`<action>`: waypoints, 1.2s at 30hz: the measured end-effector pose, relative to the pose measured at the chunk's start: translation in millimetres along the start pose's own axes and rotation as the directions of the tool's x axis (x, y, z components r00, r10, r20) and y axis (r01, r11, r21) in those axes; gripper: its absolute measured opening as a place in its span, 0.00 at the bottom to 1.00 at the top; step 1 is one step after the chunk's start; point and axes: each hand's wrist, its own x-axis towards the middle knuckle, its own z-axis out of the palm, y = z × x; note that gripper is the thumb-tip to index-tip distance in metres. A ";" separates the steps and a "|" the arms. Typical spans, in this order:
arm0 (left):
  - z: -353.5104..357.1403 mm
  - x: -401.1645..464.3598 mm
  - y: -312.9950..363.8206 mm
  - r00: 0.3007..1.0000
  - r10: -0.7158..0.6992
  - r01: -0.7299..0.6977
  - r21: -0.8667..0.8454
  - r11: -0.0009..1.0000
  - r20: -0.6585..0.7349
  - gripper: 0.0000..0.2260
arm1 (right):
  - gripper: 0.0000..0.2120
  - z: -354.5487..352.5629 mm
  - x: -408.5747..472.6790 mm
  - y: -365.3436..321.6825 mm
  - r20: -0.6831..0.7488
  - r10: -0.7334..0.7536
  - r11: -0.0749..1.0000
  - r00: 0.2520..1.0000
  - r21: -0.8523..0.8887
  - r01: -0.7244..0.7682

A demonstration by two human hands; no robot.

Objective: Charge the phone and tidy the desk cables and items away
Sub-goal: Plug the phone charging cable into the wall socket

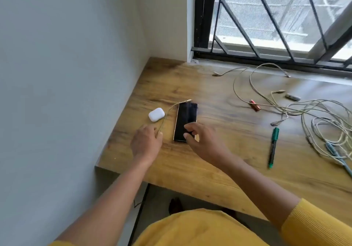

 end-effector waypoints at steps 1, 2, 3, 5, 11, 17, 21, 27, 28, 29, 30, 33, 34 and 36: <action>-0.5 4.2 -0.7 1.000 0.012 -0.012 0.018 1.000 0.008 0.09 | 0.17 2.9 2.1 -1.5 -0.013 0.012 1.000 1.000 0.007 -0.011; -1.0 7.4 -0.7 1.000 0.016 -0.017 0.025 1.000 0.007 0.08 | 0.17 3.3 3.9 -4.0 -0.027 0.028 1.000 0.999 0.012 -0.027; 1.2 10.5 -1.8 1.000 0.019 -0.019 0.028 0.999 0.007 0.07 | 0.17 5.7 4.5 -4.5 -0.038 0.035 0.999 0.999 0.016 -0.034; -0.6 14.7 0.7 1.000 0.014 -0.014 0.009 1.000 0.012 0.05 | 0.16 8.0 5.6 -8.9 -0.035 0.072 0.997 0.997 0.034 -0.071; -10.4 16.6 1.5 0.999 -0.019 0.024 -0.153 0.988 0.036 0.06 | 0.16 18.2 13.2 -14.4 -0.033 0.176 0.979 0.984 0.112 -0.171; -21.8 -0.3 13.0 0.998 0.046 -0.057 -0.393 0.918 -0.037 0.05 | 0.18 22.2 29.3 -23.3 0.031 0.342 0.842 0.939 0.434 -0.321; -23.8 -15.2 18.7 0.987 0.163 -0.133 -0.519 0.844 0.012 0.05 | 0.14 11.2 49.5 -26.8 0.306 0.476 0.309 0.825 0.820 -0.482; -18.7 -24.2 11.6 0.941 0.298 -0.164 -0.559 0.813 0.158 0.05 | 0.21 -12.8 58.6 -5.1 0.405 0.562 0.009 0.721 0.869 -0.495; -17.4 -25.8 9.4 0.938 0.300 -0.157 -0.557 0.816 0.175 0.05 | 0.21 -15.9 58.0 -3.4 0.394 0.588 0.007 0.706 0.871 -0.492; -16.4 -27.5 7.5 0.935 0.301 -0.151 -0.554 0.818 0.189 0.06 | 0.20 -18.4 57.6 -1.3 0.379 0.610 0.011 0.695 0.874 -0.487; -15.4 -28.6 5.8 0.932 0.303 -0.149 -0.550 0.822 0.200 0.06 | 0.19 -20.9 56.8 0.3 0.363 0.627 0.023 0.689 0.875 -0.483; -13.9 -30.3 1.3 0.920 0.320 -0.157 -0.535 0.830 0.227 0.05 | 0.14 -26.2 52.3 4.4 0.326 0.655 0.073 0.682 0.870 -0.487; -13.9 -30.4 0.4 0.913 0.330 -0.162 -0.528 0.834 0.240 0.05 | 0.13 -27.8 49.8 4.4 0.315 0.653 0.100 0.689 0.866 -0.490; -14.0 -29.7 -0.5 0.899 0.348 -0.170 -0.520 0.837 0.266 0.03 | 0.09 -28.9 44.4 5.2 0.284 0.635 0.176 0.718 0.852 -0.493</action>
